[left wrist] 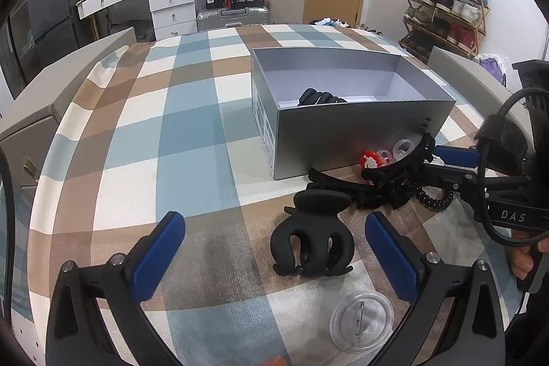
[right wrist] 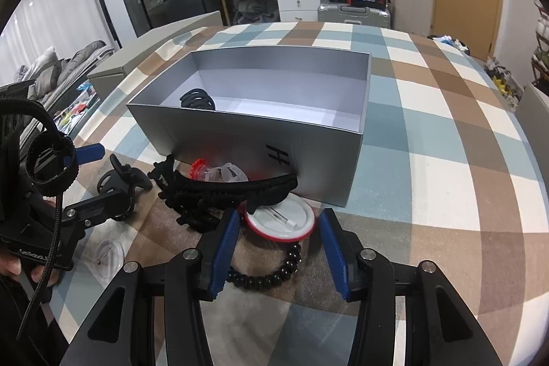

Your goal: Organize jewelry

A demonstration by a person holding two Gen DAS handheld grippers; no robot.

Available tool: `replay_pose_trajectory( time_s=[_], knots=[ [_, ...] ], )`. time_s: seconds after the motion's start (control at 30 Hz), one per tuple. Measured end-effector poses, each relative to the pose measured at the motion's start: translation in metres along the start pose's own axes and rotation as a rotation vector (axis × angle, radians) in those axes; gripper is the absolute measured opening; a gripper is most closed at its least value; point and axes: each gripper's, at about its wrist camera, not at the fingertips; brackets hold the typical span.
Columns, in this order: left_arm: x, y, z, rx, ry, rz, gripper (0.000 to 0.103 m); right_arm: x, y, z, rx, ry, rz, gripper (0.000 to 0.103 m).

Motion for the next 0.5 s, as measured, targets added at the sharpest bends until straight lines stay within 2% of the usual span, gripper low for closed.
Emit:
replay_pose_trajectory(
  time_s=[0.2,0.37,0.4,0.43,0.5],
  knots=[
    [0.001,0.001,-0.001,0.002,0.008,0.002,0.102,0.001,0.005,0.012,-0.017,-0.016,0.054,0.04],
    [0.001,0.0,-0.001,0.0,0.007,-0.003,0.102,0.006,-0.001,0.035,0.066,-0.111,0.017,0.039],
    [0.001,0.0,-0.001,0.001,0.007,-0.006,0.102,0.006,-0.003,0.038,0.085,-0.136,0.005,0.014],
    [0.0,-0.001,-0.001,0.0,0.008,-0.01,0.102,0.007,-0.006,0.04,0.114,-0.145,-0.01,0.0],
    [-0.001,-0.001,-0.002,-0.004,0.021,-0.017,0.102,0.007,-0.01,0.043,0.114,-0.164,-0.035,0.003]
  ],
)
Point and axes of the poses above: each gripper's, at about its wrist camera, not at the fingertips, and z roughly against the way its jaws point, y to its left, x to its top, and after that the axes turned 13 degrees about z, right-handed
